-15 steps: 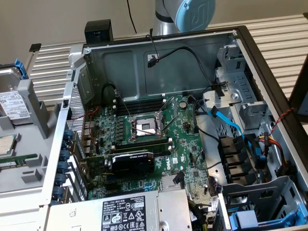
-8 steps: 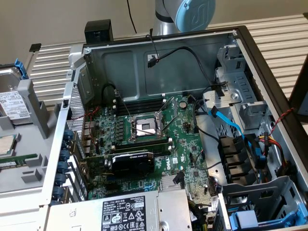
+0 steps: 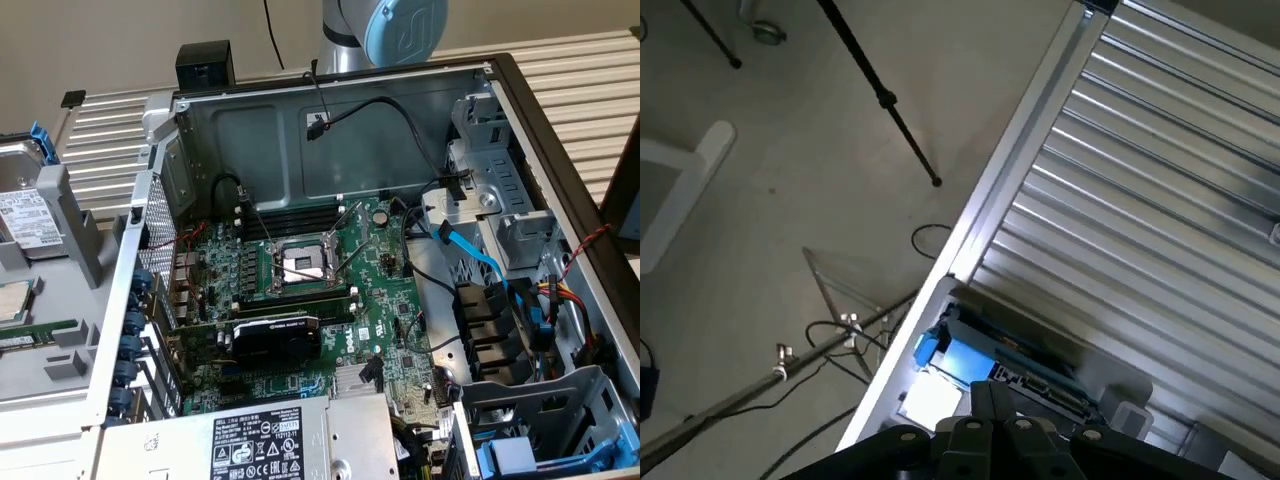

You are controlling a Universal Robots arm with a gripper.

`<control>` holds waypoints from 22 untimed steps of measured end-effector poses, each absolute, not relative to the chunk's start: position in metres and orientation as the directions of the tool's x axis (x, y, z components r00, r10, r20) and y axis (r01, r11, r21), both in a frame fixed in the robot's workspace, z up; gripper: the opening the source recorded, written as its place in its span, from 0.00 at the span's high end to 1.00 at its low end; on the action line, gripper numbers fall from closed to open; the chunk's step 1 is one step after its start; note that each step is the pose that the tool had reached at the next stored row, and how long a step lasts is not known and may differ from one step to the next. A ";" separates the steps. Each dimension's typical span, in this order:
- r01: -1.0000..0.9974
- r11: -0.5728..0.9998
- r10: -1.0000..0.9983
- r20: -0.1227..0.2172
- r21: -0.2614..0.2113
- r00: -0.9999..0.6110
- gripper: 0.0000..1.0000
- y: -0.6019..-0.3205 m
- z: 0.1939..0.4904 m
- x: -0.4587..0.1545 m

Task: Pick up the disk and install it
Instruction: 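Pick up the disk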

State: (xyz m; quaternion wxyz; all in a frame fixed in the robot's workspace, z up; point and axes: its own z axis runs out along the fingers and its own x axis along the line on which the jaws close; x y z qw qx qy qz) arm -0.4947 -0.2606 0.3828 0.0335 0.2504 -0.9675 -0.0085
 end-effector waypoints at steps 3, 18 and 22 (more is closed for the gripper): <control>-0.531 0.847 -0.532 0.061 0.033 -0.845 0.89 -0.261 0.383 -0.495; -0.740 0.672 -0.740 0.061 0.033 -0.670 0.89 -0.261 0.382 -0.495; -0.786 0.617 -0.787 0.059 0.032 -0.615 0.89 -0.261 0.382 -0.495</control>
